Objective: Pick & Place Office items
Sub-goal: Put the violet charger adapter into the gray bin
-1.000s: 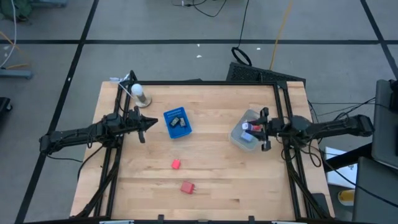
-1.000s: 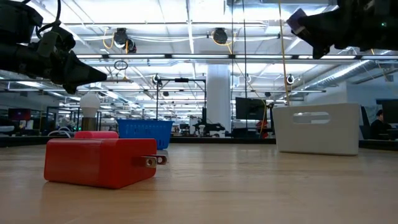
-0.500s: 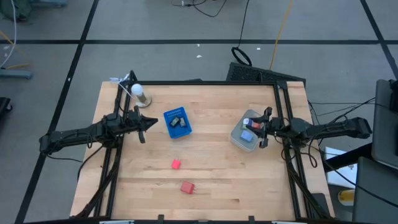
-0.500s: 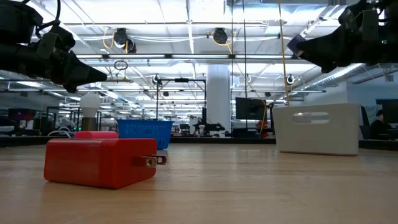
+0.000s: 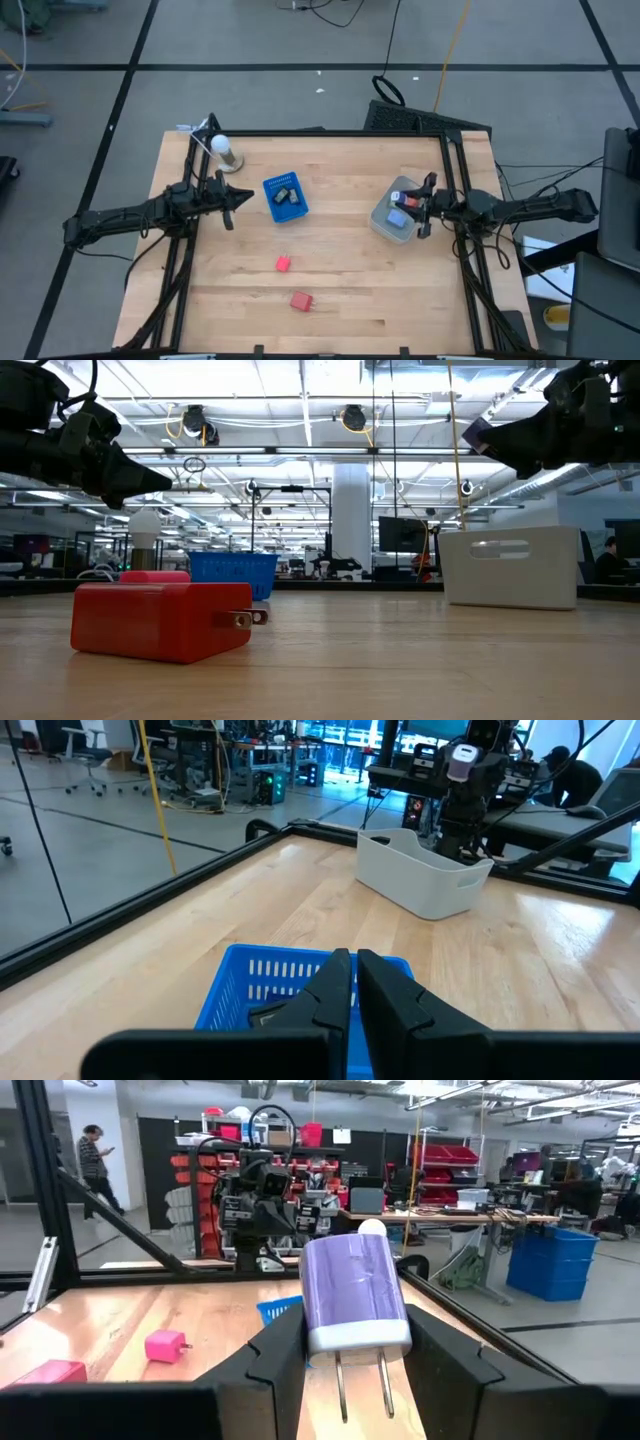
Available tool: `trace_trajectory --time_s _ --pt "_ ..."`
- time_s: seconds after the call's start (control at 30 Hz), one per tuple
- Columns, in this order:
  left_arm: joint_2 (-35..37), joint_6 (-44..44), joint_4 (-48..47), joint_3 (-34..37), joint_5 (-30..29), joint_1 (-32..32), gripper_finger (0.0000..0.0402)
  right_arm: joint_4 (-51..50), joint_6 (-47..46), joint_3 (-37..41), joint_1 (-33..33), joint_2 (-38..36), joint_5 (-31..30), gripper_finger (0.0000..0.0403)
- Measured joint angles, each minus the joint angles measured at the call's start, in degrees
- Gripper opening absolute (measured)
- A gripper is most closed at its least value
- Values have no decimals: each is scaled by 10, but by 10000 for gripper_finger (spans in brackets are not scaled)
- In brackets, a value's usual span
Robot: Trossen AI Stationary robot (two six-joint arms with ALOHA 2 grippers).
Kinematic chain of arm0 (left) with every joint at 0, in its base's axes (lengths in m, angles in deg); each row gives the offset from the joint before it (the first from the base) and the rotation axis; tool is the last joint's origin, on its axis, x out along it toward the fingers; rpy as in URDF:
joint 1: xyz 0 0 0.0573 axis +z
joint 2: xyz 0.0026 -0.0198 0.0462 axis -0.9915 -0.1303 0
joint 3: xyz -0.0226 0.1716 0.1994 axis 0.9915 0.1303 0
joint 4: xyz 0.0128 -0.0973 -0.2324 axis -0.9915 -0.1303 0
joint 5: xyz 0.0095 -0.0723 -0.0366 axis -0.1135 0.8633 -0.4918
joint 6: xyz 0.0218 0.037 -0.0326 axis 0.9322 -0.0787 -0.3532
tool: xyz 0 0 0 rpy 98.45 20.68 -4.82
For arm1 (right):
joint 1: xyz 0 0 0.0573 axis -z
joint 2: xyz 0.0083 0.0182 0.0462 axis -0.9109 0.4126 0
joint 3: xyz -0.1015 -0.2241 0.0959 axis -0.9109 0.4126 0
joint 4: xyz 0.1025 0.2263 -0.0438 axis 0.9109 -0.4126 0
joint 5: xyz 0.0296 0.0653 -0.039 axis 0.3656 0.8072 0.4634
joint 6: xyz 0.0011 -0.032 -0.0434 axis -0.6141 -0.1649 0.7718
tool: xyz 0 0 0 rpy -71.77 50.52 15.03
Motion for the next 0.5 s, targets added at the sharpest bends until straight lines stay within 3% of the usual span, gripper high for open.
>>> trace_trajectory --time_s 0.13,0.3,0.4,0.5 --pt "0 0 0 0 0 0 21 0 1 0 0 0 23 131" --pt "0 -1 0 0 0 0 21 -12 -16 -6 0 4 7 131" --pt "0 3 0 0 -1 0 21 -77 -20 -43 -3 21 6 132" --pt "0 3 1 0 -4 0 21 -120 -22 -87 -7 48 -34 132"
